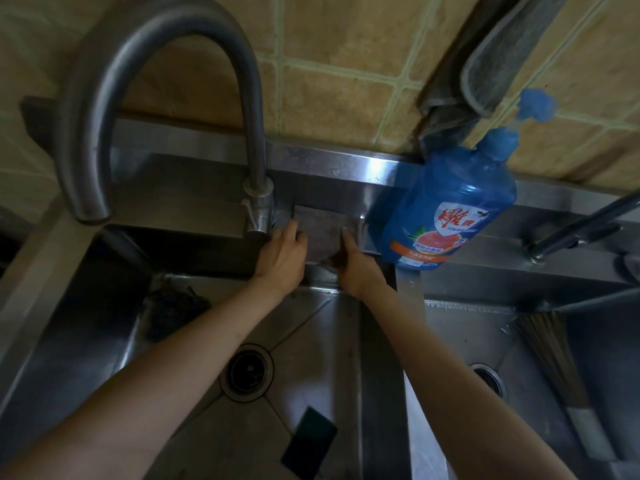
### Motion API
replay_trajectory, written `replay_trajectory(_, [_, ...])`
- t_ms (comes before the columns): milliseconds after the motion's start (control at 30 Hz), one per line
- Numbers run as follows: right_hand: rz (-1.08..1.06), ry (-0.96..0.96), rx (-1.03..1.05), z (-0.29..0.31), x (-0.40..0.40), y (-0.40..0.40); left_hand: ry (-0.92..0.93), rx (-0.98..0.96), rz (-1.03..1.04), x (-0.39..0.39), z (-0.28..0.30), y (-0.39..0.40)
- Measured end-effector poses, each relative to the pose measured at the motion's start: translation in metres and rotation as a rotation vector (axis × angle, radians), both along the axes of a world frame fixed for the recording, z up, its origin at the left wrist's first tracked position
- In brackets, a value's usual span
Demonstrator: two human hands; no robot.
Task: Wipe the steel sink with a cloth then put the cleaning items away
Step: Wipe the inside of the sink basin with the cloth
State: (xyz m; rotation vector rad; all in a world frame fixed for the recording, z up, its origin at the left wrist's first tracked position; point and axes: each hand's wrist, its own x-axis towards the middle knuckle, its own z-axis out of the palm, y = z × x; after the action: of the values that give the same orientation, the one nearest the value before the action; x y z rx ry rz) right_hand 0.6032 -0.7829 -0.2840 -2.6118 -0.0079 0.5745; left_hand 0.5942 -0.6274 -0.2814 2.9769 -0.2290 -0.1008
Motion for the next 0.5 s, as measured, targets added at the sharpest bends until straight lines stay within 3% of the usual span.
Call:
replay_trajectory(100, [0.046, 0.027, 0.014, 0.003, 0.006, -0.001, 0.019, 0.001, 0.014, -0.001, -0.001, 0.002])
replay_trajectory(233, [0.049, -0.100, -0.172, 0.009, 0.001, -0.005, 0.094, 0.034, -0.028, 0.007, -0.003, 0.002])
replay_trajectory(500, [0.023, -0.052, -0.151, 0.009, -0.004, -0.013, 0.246, 0.032, -0.102, 0.018, -0.001, 0.003])
